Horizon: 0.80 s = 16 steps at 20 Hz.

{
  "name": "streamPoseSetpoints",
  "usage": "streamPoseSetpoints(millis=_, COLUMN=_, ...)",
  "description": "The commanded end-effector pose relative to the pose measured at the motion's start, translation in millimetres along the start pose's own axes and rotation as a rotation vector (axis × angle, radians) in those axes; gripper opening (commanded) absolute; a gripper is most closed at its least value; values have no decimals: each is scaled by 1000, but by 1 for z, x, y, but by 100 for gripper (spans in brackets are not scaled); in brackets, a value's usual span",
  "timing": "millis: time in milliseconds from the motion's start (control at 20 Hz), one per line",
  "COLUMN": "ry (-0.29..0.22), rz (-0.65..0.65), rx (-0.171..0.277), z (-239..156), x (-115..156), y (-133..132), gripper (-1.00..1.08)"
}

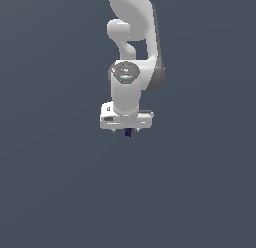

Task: Pick up the object and move it to a goal position.

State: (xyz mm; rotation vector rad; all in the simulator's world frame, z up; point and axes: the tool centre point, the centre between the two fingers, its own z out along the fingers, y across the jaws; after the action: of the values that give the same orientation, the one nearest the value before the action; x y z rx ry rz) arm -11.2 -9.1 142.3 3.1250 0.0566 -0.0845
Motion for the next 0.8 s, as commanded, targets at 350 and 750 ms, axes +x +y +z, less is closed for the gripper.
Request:
streamPoseSetpoints(millis=350, ry=26, rz=14, rx=9, z=-7, x=7, y=-3, gripper=100)
streamPoseSetpoints(millis=750, ry=30, rz=20, rx=10, z=-6, x=6, y=-3, gripper=100)
